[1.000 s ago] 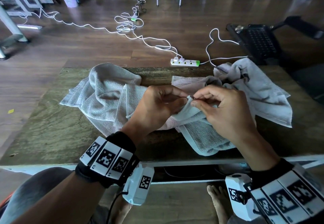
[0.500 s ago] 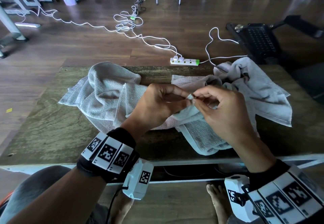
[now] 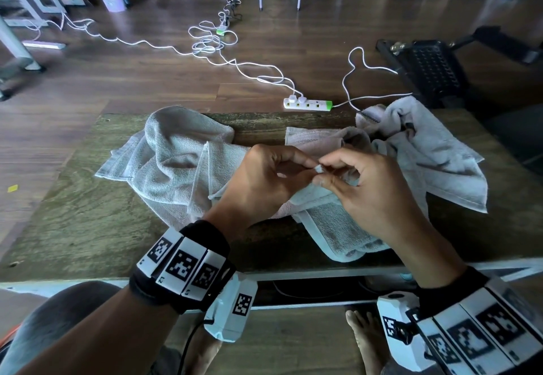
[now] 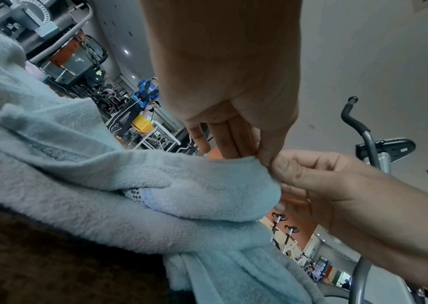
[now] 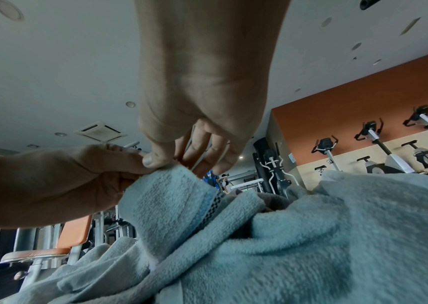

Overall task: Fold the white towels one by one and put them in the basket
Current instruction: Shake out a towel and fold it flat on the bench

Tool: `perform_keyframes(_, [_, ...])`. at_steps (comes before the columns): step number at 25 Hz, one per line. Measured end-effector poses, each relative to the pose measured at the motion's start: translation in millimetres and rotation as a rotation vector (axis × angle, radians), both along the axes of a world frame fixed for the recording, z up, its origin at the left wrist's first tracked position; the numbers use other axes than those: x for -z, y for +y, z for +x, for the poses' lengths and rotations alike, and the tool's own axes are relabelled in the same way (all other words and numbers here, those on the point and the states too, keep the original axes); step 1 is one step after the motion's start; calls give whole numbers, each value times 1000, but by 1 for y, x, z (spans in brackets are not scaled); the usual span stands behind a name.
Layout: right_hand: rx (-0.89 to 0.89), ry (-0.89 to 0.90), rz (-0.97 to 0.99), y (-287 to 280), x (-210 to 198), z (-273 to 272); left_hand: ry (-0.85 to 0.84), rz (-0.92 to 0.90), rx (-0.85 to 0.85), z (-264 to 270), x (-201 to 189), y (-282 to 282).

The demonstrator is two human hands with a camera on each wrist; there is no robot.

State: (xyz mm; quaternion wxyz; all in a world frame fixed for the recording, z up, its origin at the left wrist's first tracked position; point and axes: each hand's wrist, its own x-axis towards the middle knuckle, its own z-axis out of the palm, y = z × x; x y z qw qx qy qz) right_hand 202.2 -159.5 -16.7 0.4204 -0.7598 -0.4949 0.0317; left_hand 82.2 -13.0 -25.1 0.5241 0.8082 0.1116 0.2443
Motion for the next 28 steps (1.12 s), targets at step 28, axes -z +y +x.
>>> perform_keyframes(28, [25, 124, 272, -5, -2, -17, -50, 504, -196, -32, 25, 1])
